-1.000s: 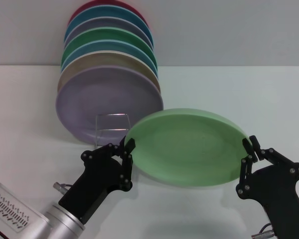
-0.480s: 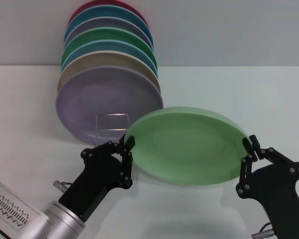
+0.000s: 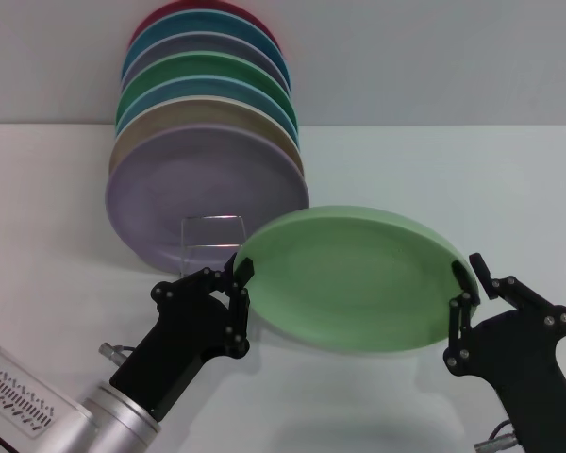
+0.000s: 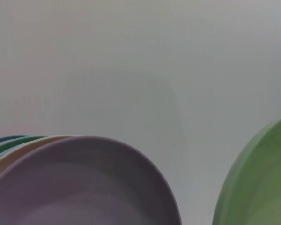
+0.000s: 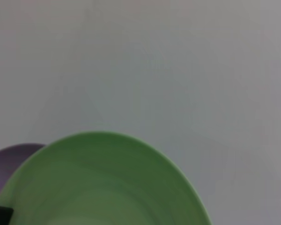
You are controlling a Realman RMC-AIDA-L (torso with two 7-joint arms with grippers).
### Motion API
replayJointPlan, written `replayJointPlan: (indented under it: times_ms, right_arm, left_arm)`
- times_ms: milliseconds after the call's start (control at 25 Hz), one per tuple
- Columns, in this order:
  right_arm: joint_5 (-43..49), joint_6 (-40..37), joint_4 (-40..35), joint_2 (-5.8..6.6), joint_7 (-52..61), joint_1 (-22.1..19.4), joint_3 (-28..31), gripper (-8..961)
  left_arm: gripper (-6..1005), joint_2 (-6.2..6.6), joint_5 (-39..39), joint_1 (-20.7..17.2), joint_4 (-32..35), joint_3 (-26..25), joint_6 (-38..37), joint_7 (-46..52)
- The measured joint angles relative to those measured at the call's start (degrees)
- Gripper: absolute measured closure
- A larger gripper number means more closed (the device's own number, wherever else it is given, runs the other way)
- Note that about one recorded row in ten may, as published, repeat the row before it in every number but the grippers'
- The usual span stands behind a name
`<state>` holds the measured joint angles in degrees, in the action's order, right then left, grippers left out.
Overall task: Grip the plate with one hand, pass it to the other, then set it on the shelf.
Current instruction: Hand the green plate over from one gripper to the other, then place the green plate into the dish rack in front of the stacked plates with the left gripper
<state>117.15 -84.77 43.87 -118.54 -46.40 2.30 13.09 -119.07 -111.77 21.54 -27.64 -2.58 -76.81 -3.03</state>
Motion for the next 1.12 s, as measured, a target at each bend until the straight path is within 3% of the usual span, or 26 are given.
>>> replayJointPlan:
  times_ms: [320,520,640,960,1120]
  right_arm:
    - [0.34,-1.29,0.28,0.16,0.01,0.46,-1.58,822]
    - [0.25,-5.43,0.57,0.56,0.05,0.51,-4.42,635]
    - [0.12,-6.44,0.79,0.74,0.1,0.69,-5.87,607]
    - [-0.55,-5.82,-0.18,0.42,0.16,1.44,-7.22,590]
    - [-0.75,-4.91,-1.97,-0.28,0.17,2.01,-7.22,590]
  left_arm:
    - [963,-0.07,0.26,-0.34,-0.05,-0.37,0.0,-0.1]
    - [962,-0.1,0.33,-1.3,-0.24,-3.21,0.07,-0.12]
    - [962,-0.06,0.35,-1.88,-0.38,-4.28,-0.23,0.05]
    - [962,0.72,0.1,-4.73,-0.22,-5.66,-12.13,4.24]
    - [962,0.87,0.19,-5.38,1.27,-9.49,-15.87,5.57]
